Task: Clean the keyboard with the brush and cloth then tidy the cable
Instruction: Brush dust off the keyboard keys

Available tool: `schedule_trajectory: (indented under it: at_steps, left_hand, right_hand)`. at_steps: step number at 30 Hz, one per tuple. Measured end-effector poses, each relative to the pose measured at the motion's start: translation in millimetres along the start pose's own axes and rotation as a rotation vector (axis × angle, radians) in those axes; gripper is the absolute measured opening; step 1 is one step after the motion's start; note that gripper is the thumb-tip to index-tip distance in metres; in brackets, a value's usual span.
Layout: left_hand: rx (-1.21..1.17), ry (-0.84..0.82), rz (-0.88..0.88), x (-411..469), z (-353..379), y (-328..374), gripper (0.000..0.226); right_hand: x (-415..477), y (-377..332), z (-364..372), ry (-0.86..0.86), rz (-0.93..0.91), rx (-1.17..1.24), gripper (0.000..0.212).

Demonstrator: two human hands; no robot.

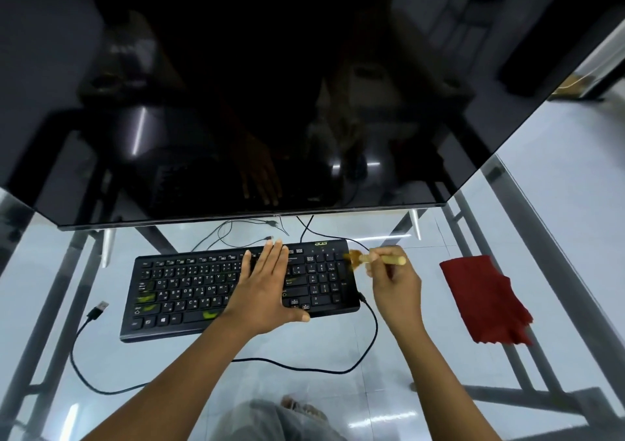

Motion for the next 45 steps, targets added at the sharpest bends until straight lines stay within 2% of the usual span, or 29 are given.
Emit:
schedule_trajectory:
  at_steps: [2,3,4,6,7,8,9,11,12,15,16,17,19,23,26,29,33,37,40,43,45]
  left_hand:
    - [0.008,0.004,0.001,-1,0,-1,0.131]
    - [0.007,0.011,0.001,-1,0,-2,0.131]
    - [0.001,0.016,0.004,0,0,-2,0.132]
    - [-0.016,0.023,0.014,-1,-1,-1,0.133]
    - [-0.018,0.027,0.017,-2,-1,-1,0.133]
    - [-0.015,0.032,0.015,-4,-1,-2,0.133]
    - [-0.012,0.036,0.008,-5,-1,-3,0.133]
    - [-0.009,0.043,-0.009,-10,0,-8,0.133]
    - [-0.006,0.048,-0.018,-12,0,-11,0.133]
    - [-0.011,0.061,-0.049,-17,0,-17,0.134]
    - [-0.009,0.067,-0.060,-19,0,-20,0.134]
    - [-0.001,0.070,-0.063,-20,0,-21,0.135]
    - [0.009,0.070,-0.062,-22,-1,-24,0.134]
    - [-0.024,0.078,-0.069,-21,-2,-22,0.133]
    - [-0.018,0.088,-0.068,-20,-3,-18,0.130]
    - [0.024,0.090,-0.046,-17,0,-9,0.123]
    - [-0.027,0.117,0.081,3,-5,34,0.103]
    - [-0.058,0.090,0.231,31,-9,98,0.087]
    - [-0.070,0.027,0.298,49,-4,138,0.078]
    - [-0.029,-0.011,0.340,64,3,163,0.076]
    - [0.008,-0.030,0.364,71,8,174,0.074]
  right_hand:
    - [-5,0,22,-0.237,0.149,0.200,0.010]
    - [-11,-2,32,-0.341,0.171,0.207,0.011]
    - [-11,-2,37,-0.356,0.133,0.142,0.011]
    - [-3,-7,36,-0.183,0.017,-0.009,0.016]
    - [-1,-12,31,-0.088,-0.003,-0.012,0.018]
    - [2,-14,33,-0.067,-0.018,0.028,0.015]
    - [3,-16,39,-0.133,0.002,0.094,0.010]
    - [-3,-20,61,-0.371,0.059,0.127,0.010]
    - [-3,-20,65,-0.387,0.044,0.098,0.010]
    - [8,-20,51,-0.108,-0.031,0.059,0.017]
    - [10,-17,50,-0.113,0.005,0.110,0.017]
    - [9,-15,54,-0.190,0.047,0.165,0.013]
    - [3,-13,62,-0.328,0.086,0.125,0.011]
    - [1,7,32,-0.058,0.131,0.167,0.010]
    - [-13,24,18,-0.102,0.115,0.088,0.014]
    - [-18,31,-13,-0.023,0.018,-0.060,0.016]
    - [-9,40,-67,0.137,0.105,-0.059,0.006]
    - [-1,57,-105,0.317,0.198,-0.013,0.013]
    - [1,81,-106,0.340,0.245,-0.042,0.020]
    - [-1,103,-100,0.308,0.205,-0.211,0.014]
    - [-2,116,-96,0.258,0.205,-0.321,0.022]
Point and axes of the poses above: each hand's wrist, its own x-axis towards the middle knuckle, its own z-axis out of the palm, y = z × x, the point moved 5 cm from there along x, towards the middle knuckle, and after that the axes turned 2 degrees about y, right-handed, at the moved point
